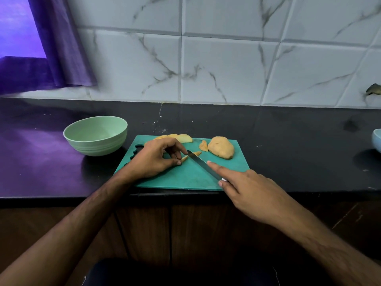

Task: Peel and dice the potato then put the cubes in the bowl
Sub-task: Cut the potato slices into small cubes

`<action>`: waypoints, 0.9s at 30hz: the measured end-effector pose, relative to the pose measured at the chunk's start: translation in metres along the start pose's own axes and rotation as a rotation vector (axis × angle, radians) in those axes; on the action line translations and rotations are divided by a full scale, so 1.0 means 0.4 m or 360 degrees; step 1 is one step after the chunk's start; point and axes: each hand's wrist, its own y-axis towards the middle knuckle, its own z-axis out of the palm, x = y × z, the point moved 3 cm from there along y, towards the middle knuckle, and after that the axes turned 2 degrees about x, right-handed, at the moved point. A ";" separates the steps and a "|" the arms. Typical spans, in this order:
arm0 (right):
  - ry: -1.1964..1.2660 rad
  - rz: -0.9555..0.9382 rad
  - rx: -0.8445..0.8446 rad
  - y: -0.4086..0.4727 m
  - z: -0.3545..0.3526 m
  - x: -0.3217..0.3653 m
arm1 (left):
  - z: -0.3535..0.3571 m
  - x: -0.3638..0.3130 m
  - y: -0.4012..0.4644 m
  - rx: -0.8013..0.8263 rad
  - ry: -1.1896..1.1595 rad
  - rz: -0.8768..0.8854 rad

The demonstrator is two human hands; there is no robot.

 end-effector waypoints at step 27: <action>-0.0062 -0.0022 -0.0037 0.002 -0.010 0.034 | -0.025 0.034 -0.031 -0.0040 0.0332 0.0054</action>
